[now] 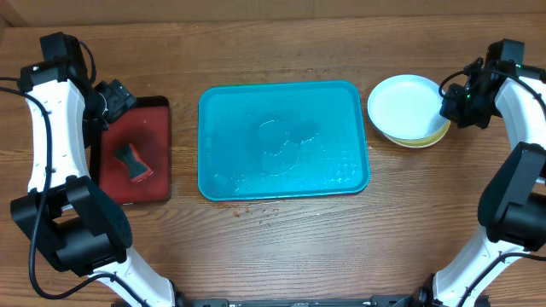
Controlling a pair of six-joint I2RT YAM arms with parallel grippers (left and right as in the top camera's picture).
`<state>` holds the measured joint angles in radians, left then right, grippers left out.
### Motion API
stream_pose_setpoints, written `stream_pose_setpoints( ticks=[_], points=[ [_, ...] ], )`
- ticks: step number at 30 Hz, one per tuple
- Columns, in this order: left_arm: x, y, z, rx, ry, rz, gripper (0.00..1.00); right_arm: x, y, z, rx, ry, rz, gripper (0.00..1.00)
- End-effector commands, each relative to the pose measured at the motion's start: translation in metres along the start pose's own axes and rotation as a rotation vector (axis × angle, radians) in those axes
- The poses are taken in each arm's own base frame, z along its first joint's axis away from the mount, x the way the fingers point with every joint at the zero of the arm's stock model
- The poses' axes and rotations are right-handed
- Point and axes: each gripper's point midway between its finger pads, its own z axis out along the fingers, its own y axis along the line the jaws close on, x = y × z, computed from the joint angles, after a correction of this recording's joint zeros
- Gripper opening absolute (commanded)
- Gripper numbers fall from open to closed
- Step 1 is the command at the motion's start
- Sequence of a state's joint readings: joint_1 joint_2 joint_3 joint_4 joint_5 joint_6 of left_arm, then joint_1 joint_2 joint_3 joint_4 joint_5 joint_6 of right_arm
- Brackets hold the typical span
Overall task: Clean dirty plates on tray and stack at the side
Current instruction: 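Place the light-blue plate onto the yellow plate stack, release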
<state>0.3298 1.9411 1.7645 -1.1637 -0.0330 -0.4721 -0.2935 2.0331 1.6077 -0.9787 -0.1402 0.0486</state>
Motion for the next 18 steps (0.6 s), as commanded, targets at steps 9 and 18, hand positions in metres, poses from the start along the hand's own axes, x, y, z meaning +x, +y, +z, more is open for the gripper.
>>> stream_pose_setpoints(
  ticks=[9,18],
  points=[
    [-0.0044,-0.0021,-0.0087,0.018,-0.02,-0.006,1.0,-0.0146,-0.0152,-0.0121,0.084,-0.081,0.084,0.04],
    [-0.0044,-0.0021,-0.0087,0.018,-0.02,-0.006,1.0,-0.0059,-0.0159,-0.0122,0.089,-0.046,0.088,0.55]
  ],
)
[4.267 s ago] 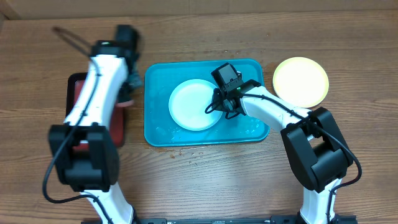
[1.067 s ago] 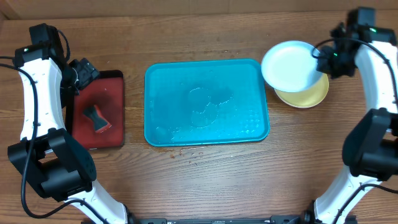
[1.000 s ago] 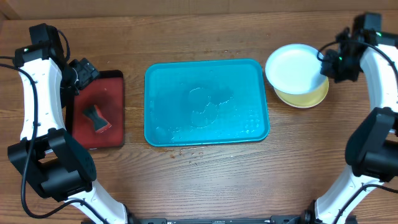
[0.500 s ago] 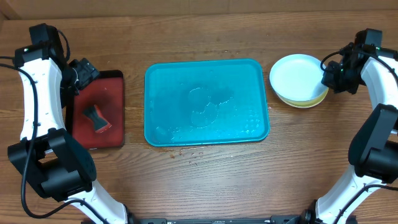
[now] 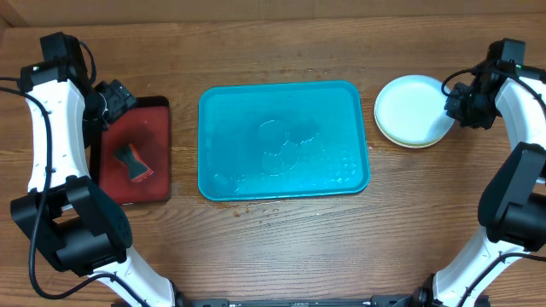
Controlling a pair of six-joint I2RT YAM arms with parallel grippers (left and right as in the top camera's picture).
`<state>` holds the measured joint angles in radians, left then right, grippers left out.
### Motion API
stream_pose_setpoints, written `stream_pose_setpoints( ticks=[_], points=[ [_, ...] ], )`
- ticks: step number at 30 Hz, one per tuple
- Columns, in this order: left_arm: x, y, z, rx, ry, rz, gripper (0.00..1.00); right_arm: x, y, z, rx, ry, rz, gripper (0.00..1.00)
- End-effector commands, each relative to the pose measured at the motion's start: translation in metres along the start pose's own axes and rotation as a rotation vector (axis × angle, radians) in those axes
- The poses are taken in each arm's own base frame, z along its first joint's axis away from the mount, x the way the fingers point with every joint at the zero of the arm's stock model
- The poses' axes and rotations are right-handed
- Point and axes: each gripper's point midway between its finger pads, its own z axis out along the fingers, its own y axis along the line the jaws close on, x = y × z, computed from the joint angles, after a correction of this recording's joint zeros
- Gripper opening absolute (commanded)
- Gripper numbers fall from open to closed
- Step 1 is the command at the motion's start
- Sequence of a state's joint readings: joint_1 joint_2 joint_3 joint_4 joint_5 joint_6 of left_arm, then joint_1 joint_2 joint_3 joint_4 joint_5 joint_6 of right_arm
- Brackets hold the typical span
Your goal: Clean dirty plates on tray and stack at the side
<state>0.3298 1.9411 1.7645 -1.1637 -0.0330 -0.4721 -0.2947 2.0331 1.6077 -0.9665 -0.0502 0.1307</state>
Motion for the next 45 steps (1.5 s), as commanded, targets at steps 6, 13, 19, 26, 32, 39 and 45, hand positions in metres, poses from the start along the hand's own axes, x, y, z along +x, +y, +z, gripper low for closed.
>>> stream_pose_setpoints(
  ticks=[6,13,19,26,32,39,45],
  points=[
    [-0.004,-0.002,-0.009,0.018,-0.02,-0.006,1.0,0.002,0.0,-0.042,0.0,-0.024,0.006,1.0],
    [-0.004,-0.002,-0.009,0.018,-0.02,-0.006,1.0,0.022,0.025,-0.124,-0.141,-0.095,-0.012,1.0],
    [-0.004,-0.002,-0.009,0.018,-0.02,-0.006,1.0,0.06,0.037,-0.192,-0.18,-0.158,-0.065,1.0],
    [-0.004,-0.002,-0.009,0.018,-0.02,-0.006,1.0,0.13,0.054,-0.232,-0.222,-0.198,-0.219,1.0],
    [-0.004,-0.002,-0.009,0.018,-0.02,-0.006,1.0,0.187,0.054,-0.235,-0.258,-0.201,-0.289,1.0],
    [-0.004,-0.002,-0.009,0.018,-0.02,-0.006,1.0,0.201,0.049,-0.242,-0.267,-0.206,-0.293,1.0],
    [-0.004,-0.002,-0.009,0.018,-0.02,-0.006,1.0,0.2,0.05,-0.238,-0.262,-0.188,-0.291,1.0]
  ],
)
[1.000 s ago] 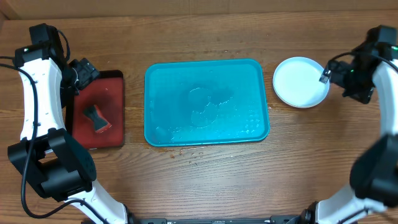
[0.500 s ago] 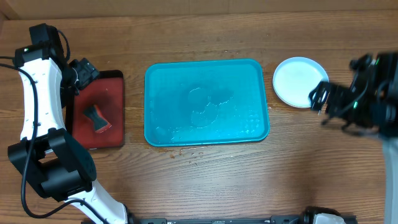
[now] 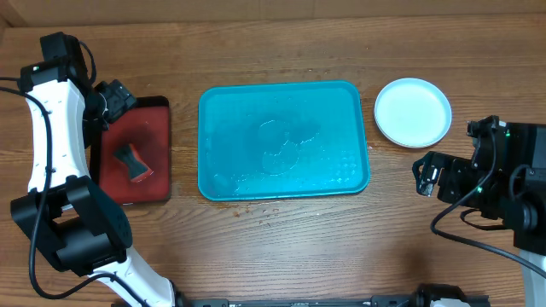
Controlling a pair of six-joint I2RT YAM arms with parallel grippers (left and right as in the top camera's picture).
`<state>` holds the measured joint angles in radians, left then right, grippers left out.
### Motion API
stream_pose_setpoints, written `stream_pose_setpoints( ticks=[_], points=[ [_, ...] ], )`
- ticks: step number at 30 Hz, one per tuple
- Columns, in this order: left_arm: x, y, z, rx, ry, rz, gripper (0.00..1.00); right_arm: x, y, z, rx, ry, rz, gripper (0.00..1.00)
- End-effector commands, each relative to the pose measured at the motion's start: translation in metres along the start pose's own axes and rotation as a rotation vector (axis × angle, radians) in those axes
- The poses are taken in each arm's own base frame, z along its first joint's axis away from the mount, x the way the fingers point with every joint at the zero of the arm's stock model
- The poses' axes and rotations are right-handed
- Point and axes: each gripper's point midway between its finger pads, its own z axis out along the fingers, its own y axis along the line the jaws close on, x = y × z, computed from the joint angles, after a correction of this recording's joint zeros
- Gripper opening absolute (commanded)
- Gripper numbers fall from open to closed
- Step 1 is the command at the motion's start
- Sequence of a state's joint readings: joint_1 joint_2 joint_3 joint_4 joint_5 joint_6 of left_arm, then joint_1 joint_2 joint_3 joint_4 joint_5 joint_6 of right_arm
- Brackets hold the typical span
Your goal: Clean dirty plates on tray and stack at the side
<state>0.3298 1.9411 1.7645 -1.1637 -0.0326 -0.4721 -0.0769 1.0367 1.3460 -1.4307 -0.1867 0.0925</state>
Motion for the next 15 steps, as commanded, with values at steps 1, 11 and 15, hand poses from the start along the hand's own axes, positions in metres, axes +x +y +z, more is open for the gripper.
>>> stream_pose_setpoints(
  ticks=[1,11,15],
  points=[
    [-0.0044,-0.002,-0.0087,0.018,-0.02,-0.006,1.0,0.0001,0.0017,0.0036,-0.01,0.012,-0.012,1.0],
    [-0.0044,-0.002,-0.0087,0.017,-0.02,-0.006,1.0,0.0067,0.0037,0.0076,-0.018,0.058,-0.009,1.0],
    [-0.0044,-0.002,-0.0087,0.018,-0.02,-0.006,1.0,0.0037,0.0063,0.007,-0.037,0.011,-0.021,1.0]
  ],
)
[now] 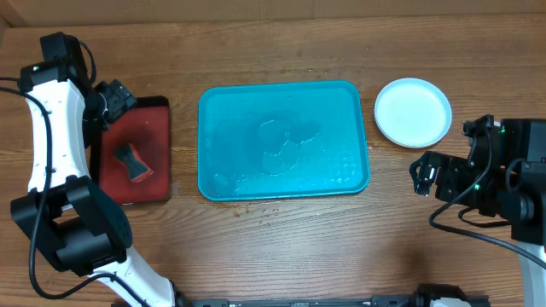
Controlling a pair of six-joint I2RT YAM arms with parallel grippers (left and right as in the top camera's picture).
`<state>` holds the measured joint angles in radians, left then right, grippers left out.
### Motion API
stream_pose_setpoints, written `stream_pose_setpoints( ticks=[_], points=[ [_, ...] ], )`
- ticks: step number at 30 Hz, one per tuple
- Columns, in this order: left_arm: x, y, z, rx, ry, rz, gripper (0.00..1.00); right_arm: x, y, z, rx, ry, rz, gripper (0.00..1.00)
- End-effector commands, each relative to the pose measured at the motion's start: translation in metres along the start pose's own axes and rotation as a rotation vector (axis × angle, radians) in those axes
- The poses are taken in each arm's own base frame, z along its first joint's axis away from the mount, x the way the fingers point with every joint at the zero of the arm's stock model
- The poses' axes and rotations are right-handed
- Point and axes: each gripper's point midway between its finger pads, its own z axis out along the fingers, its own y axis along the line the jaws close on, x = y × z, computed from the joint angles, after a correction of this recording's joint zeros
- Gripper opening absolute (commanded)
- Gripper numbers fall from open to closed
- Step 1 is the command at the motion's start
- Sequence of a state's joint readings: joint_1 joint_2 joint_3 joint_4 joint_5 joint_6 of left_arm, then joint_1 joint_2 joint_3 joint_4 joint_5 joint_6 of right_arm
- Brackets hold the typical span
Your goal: Clean dirty plates on tray and stack at the side
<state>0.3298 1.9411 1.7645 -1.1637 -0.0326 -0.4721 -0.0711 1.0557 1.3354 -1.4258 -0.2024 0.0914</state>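
A turquoise tray [284, 141] lies at the table's middle, wet marks on its bare surface and no plate on it. A stack of plates [413, 112] with a white one on top sits right of the tray. My right gripper [421, 176] is below that stack, apart from it, open with nothing between its fingers. My left gripper [113, 98] hovers at the top edge of the dark red tray [133, 150] on the left; its jaws cannot be made out. A black-handled scrubber [132, 162] rests on the red tray.
The table's wooden surface surrounds both trays. A cardboard wall runs along the far edge. Both arms' bases stand at the near corners.
My right gripper has shifted very slightly up and left near the table's right edge. The plates, trays and left arm are unchanged.
My right gripper held a white plate tilted over a yellow-rimmed plate right of the tray. Then the plate lay nearly flat on the stack with the gripper still at its rim. Later the gripper was off the stack, pulled back toward the near right, where it remains.
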Motion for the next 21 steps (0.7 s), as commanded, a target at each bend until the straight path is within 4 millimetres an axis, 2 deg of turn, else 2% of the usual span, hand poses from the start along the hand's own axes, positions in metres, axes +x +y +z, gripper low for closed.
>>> stream_pose_setpoints(
  ticks=[1,7,13,21],
  points=[
    [-0.004,-0.002,-0.009,0.018,-0.02,-0.006,1.0,0.002,0.004,0.0,-0.026,-0.042,-0.026,1.0],
    [-0.004,-0.002,-0.009,0.018,-0.02,-0.006,1.0,0.015,0.001,0.009,-0.066,-0.237,-0.073,1.0],
    [-0.004,-0.002,-0.009,0.018,-0.02,-0.006,1.0,0.039,-0.006,0.033,-0.112,-0.451,-0.127,1.0],
    [-0.004,-0.002,-0.009,0.018,-0.02,-0.006,1.0,0.037,-0.005,0.048,-0.184,-0.759,-0.214,1.0]
  ],
)
